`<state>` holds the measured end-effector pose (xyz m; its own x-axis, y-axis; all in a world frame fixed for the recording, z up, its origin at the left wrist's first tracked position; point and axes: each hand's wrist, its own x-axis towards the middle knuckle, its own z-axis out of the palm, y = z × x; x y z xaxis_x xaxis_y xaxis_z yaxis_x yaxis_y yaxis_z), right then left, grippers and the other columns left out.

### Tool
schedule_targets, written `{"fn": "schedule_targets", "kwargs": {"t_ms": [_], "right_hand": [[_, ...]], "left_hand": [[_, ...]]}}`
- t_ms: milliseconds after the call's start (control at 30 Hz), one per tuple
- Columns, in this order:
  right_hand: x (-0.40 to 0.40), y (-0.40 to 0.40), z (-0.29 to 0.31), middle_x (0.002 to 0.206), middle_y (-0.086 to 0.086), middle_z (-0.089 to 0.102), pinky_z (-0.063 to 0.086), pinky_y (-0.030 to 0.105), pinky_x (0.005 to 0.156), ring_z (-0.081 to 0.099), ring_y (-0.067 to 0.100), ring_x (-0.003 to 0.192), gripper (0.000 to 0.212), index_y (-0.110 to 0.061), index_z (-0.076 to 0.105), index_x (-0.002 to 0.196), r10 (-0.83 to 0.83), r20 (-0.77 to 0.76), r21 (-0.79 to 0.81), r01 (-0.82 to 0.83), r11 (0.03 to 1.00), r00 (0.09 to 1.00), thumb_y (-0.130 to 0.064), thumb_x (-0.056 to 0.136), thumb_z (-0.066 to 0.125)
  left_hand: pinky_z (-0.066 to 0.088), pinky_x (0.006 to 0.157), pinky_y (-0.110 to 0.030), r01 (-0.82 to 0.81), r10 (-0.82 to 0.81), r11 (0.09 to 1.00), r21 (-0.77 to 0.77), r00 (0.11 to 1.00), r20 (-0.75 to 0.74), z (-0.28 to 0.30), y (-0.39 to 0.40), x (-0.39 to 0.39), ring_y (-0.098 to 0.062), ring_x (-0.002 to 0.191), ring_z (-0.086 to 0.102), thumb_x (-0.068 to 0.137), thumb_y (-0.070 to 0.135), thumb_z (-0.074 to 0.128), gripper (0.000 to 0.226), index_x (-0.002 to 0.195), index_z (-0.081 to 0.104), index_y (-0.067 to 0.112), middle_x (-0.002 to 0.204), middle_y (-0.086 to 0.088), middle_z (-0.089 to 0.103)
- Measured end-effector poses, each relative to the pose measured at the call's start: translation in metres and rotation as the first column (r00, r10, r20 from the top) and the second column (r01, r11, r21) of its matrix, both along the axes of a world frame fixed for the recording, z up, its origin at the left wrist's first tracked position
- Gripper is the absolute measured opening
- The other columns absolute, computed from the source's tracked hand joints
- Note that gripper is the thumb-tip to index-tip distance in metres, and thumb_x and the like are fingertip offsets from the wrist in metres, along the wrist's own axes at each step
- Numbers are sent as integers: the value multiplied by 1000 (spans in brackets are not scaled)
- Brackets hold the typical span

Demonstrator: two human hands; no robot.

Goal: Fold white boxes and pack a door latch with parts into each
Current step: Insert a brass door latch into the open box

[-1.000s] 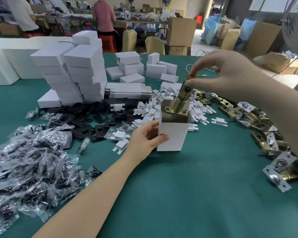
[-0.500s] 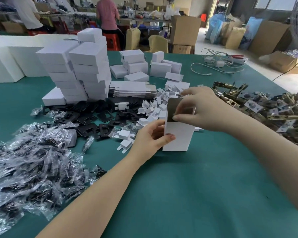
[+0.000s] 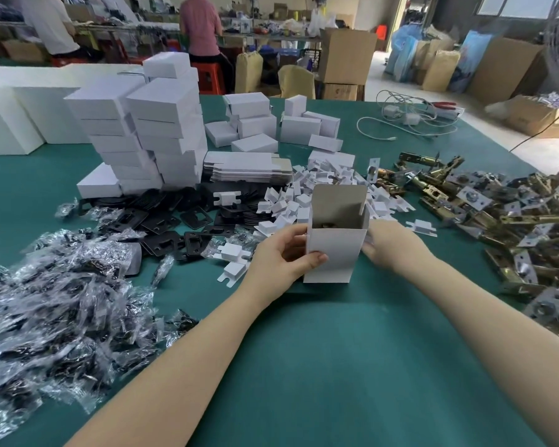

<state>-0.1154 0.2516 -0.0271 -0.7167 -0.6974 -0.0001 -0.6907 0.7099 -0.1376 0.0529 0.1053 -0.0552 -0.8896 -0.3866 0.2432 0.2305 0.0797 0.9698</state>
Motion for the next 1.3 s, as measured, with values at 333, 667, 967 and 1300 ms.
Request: {"fn": "schedule_targets", "kwargs": {"t_ms": [333,667,967,1300], "right_hand": [[9,14,15,114,11,55,46,32,87,57,29,103,26,-18,66,116,40,51,64,-43,997,998,-30,94,59],[44,28,21,100,-2,56,49,33,78,57,24,98,11,-26,50,83,64,33,62,-66,996,997,-25,87,60],[44,45,-4,124,3,53,47,36,78,58,28,108,42,-25,53,124,-232,33,-23,233,972,972,-50,91,57],[37,48,-9,119,3,54,50,36,79,57,29,110,30,-31,65,120,-68,-135,-51,62,997,989,-45,98,49]], "left_hand": [[54,88,-26,-4,4,1000,14,1000,-5,0,0,0,-17,102,69,80,7,77,42,112,65,30,104,2,74],[53,86,-22,-16,16,1000,6,1000,9,-1,2,1,-14,101,70,81,5,77,41,116,64,24,106,1,74],[54,86,-22,-15,15,1000,3,1000,21,0,1,1,-13,102,69,82,7,77,42,116,63,27,109,1,73],[53,81,-18,-13,13,1000,4,1000,15,1,2,2,-10,100,70,82,11,77,40,111,64,36,104,9,74]]}}
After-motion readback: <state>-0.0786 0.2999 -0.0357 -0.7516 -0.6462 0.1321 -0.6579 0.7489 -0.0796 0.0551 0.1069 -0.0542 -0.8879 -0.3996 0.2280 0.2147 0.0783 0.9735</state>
